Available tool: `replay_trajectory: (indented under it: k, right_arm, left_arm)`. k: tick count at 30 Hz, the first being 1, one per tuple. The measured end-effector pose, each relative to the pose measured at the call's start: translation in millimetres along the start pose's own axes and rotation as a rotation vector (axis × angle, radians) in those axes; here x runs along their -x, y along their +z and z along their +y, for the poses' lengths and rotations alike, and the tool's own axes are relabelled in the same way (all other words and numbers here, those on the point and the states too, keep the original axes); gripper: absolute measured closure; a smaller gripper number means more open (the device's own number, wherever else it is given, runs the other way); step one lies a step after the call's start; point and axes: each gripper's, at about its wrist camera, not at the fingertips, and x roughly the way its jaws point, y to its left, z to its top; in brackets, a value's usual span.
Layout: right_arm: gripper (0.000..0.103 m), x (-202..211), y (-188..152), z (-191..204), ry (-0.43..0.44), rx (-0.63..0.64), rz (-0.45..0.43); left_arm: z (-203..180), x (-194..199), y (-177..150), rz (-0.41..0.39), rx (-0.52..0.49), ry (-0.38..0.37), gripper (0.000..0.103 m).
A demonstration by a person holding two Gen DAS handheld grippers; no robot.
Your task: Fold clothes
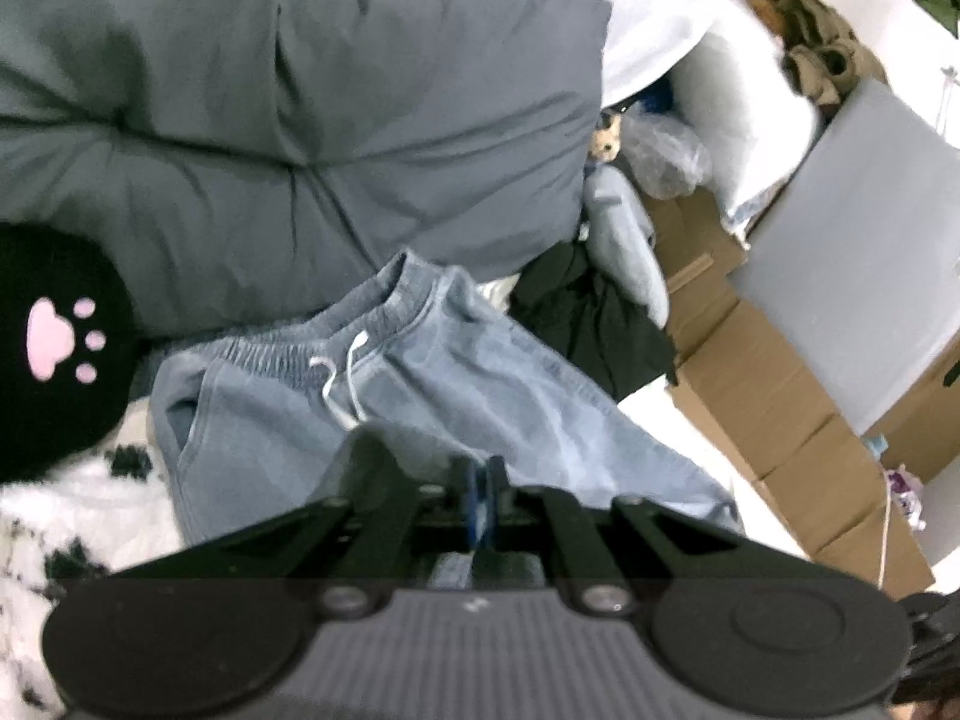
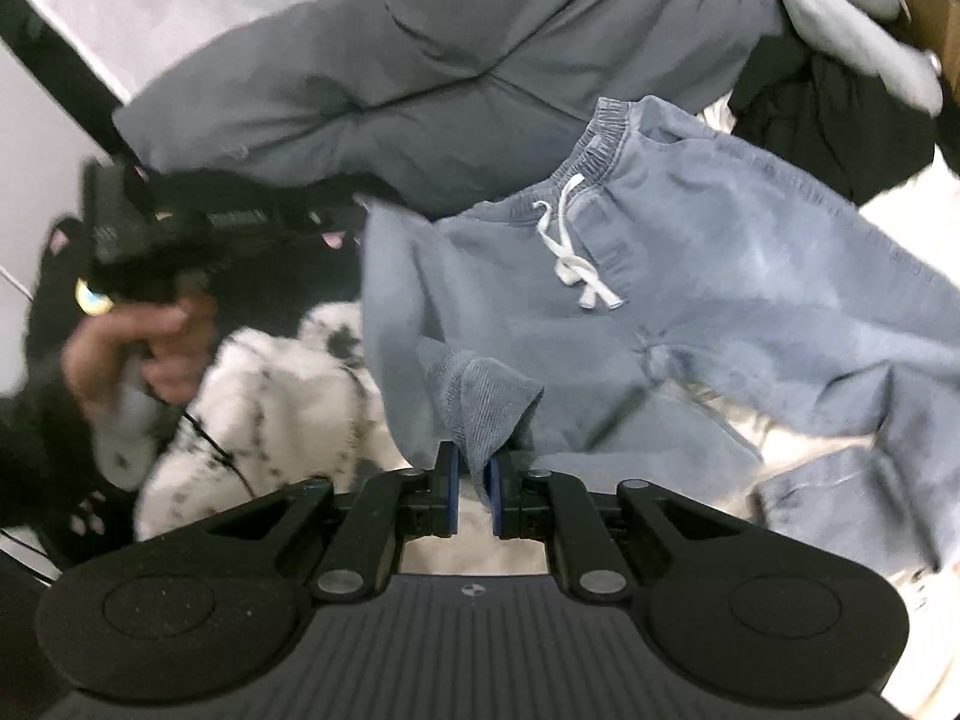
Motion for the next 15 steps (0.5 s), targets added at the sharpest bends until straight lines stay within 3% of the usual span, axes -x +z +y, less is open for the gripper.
replay_trajectory:
  k: [7, 15]
  right_arm:
    - [0.094, -25.7, 10.5, -43.0, -0.086, -0.078, -0.073]
    - [0.095, -91.3, 56.7, -103.8, -0.160, -0.132, -0.121]
  left_arm:
    - [16.1, -31.5, -18.3, 0.070, 0.023, 0.075, 0.100]
    - [28.8, -46.2, -20.1, 0.062, 0.056, 0.140, 0.099]
